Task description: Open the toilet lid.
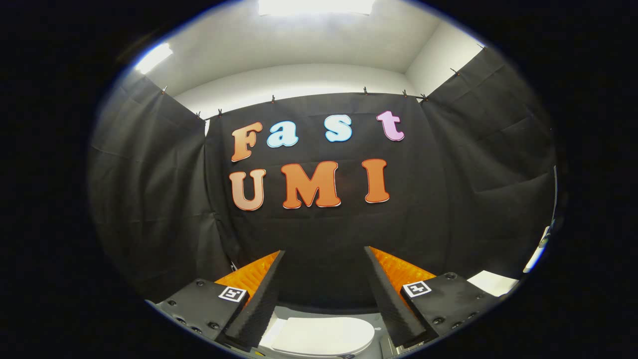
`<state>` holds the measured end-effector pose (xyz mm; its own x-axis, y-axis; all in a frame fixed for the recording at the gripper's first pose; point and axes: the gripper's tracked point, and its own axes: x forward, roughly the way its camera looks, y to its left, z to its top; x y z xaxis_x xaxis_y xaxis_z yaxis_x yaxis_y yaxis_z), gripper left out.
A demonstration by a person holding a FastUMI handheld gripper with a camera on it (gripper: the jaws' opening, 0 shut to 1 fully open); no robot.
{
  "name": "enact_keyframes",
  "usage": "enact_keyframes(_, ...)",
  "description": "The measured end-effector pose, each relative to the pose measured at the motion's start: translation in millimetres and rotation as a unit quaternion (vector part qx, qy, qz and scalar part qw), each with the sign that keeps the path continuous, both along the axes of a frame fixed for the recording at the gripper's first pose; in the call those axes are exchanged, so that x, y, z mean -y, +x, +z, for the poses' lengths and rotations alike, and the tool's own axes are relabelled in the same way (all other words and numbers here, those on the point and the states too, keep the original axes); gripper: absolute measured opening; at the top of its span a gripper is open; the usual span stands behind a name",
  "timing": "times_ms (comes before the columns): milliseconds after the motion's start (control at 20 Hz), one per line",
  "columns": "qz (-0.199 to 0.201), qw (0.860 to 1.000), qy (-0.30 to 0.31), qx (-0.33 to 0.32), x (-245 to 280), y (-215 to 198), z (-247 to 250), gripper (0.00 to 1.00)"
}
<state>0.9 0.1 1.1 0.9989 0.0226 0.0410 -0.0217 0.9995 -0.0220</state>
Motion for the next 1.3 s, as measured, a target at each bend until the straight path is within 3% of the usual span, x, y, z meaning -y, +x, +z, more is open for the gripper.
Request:
enact_keyframes(350, -0.003, 1.000, -0.015, 0.015, 0, 1, 1, 0.98)
enact_keyframes(600, -0.039, 0.999, -0.033, 0.014, 20, 2, -36, 0.97)
enact_keyframes(900, -0.064, 0.996, 0.005, -0.058, 38, 3, -151, 0.97)
enact_keyframes(1300, -0.125, 0.980, 0.082, -0.130, 73, -8, -299, 0.98)
